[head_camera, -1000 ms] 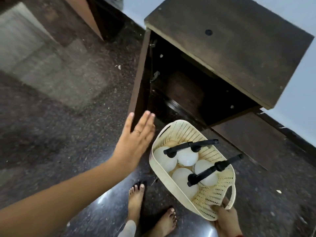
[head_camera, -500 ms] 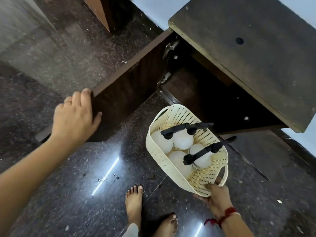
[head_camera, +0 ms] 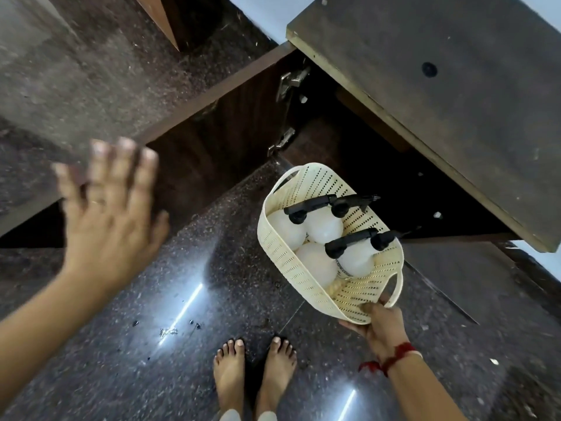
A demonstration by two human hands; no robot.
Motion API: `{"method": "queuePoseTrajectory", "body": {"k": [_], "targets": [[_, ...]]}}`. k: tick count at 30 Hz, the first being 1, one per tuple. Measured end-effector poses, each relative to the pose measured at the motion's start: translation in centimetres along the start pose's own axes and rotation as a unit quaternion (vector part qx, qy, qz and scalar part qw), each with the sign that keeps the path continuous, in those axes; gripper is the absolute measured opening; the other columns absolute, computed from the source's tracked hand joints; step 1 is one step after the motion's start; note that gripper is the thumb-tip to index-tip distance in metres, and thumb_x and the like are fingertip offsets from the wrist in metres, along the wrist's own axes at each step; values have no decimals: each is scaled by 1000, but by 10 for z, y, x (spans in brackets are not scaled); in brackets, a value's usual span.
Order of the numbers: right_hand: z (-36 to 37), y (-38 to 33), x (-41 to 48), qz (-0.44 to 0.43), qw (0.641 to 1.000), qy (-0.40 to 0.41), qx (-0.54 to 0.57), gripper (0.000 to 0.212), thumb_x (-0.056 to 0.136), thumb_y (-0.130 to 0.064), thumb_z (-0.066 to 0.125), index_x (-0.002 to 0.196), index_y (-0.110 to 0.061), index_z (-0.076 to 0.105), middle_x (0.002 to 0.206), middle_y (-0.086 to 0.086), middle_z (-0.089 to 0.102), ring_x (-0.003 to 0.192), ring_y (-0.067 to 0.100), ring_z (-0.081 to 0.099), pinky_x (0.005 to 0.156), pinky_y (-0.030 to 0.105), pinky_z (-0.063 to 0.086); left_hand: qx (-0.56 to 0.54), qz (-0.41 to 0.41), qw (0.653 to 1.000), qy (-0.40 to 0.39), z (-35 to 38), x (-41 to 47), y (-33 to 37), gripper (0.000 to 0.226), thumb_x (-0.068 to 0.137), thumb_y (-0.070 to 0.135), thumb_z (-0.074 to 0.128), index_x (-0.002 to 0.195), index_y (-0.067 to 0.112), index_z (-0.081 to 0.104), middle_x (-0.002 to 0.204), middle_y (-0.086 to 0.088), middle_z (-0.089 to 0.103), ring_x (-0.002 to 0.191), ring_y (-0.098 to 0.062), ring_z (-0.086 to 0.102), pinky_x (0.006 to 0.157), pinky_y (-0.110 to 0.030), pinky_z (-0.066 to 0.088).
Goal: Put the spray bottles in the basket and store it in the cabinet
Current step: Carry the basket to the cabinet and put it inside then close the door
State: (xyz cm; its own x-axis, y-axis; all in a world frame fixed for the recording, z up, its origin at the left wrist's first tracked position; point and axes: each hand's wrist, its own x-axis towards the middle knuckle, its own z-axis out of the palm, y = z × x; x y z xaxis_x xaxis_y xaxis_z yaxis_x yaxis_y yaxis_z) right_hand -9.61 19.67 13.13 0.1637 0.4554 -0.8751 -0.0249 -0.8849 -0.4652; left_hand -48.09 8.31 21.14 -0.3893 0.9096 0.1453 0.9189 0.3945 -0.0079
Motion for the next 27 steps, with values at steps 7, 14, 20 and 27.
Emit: {"method": "queuePoseTrajectory", "body": {"k": [7,14,20,27], "targets": [[7,-30,41,-3,1000,-11,-22,29,87,17,42,105,-2,53,96,16,63,78,35,64,41,40,56,-278,-9,939,-201,77,12,134,112,74,34,78,153,18,0,161,-12,6,148,-30,0,119,-50,10],[24,-68,104,-47,998,-29,-42,35,87,17,42,108,-8,55,99,15,63,78,33,64,44,41,57,-249,69,937,-237,153,106,153,98,73,37,80,151,20,22,159,-19,9,148,-32,8,120,-52,14],[40,-92,159,-95,992,-38,-69,30,87,13,45,106,-7,57,92,10,66,77,29,67,46,39,57,-298,59,933,-192,194,138,158,60,79,30,75,132,15,51,138,-10,46,120,-30,52,101,-38,46],[53,-102,210,-100,992,-22,-78,35,86,14,41,101,-13,57,87,9,67,74,29,67,53,44,55,-270,85,941,-184,232,158,161,36,85,32,69,113,11,60,125,-10,53,109,-29,57,90,-41,51]]}}
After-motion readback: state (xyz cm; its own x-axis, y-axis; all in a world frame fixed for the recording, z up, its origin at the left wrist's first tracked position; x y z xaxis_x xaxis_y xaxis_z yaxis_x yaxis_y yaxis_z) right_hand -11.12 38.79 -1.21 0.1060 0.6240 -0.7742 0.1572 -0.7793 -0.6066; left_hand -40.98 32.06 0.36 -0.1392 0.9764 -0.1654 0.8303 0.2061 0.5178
